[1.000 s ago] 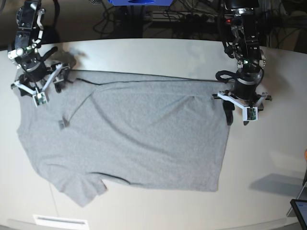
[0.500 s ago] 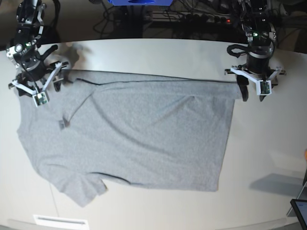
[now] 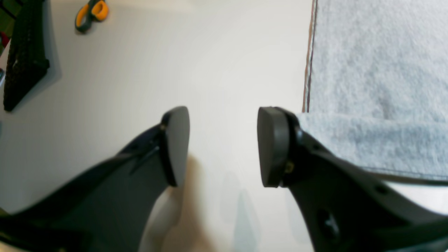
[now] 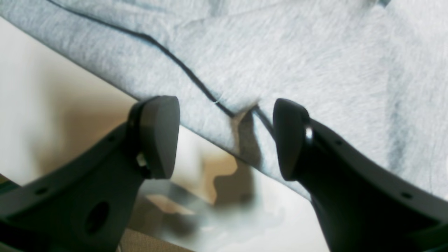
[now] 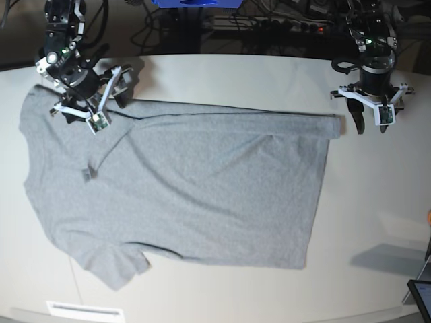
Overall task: Fold the T-shirt properly
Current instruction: 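Release the shirt and raise both grippers above the collar edge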
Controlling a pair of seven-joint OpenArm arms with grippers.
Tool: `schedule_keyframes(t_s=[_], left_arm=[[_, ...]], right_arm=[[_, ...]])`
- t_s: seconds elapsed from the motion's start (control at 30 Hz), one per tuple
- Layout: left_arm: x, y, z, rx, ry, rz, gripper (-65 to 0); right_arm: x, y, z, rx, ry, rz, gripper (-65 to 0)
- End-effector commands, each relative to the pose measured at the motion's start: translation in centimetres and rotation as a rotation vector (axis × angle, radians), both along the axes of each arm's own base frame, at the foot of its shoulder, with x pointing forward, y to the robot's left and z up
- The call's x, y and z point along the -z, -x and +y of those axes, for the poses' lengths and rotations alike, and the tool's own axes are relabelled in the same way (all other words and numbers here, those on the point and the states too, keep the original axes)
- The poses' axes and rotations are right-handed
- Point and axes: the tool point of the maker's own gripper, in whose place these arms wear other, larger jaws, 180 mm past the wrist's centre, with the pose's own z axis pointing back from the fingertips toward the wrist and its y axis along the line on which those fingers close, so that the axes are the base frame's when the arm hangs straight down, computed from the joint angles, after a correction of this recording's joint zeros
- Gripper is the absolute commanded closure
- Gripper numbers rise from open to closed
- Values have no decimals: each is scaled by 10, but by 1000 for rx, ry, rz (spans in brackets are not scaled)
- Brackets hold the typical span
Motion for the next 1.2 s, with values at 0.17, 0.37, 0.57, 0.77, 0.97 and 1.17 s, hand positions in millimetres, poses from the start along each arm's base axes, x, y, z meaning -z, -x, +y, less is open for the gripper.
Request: schedule_keyframes(t_s=[0.17,0.37,0.57,0.77,0.97,1.17], left_arm=[[-11,-6,-3,17,-14,-40,-301],[-11,-4,0,10,-18,-37,-301],[-11,-3,0,10,-17,-34,-301],[-11,-3,0,10,-17,-34,-301],[-11,-3,0,10,-17,-34,-301],[-10,-3,0,9,-17,-31,-301]], right_arm=[[-11,-11,1,0,-12,-50,-400],[-11,-18,1,2,-14,-56,-390],[-1,-15,0,7,-20,-28,-303],[2,-14,0,9,-22,-18,-305],[6,-12,-1,12,-23,-7,-295],[8,-15,-1,14,-24,-3,-6]])
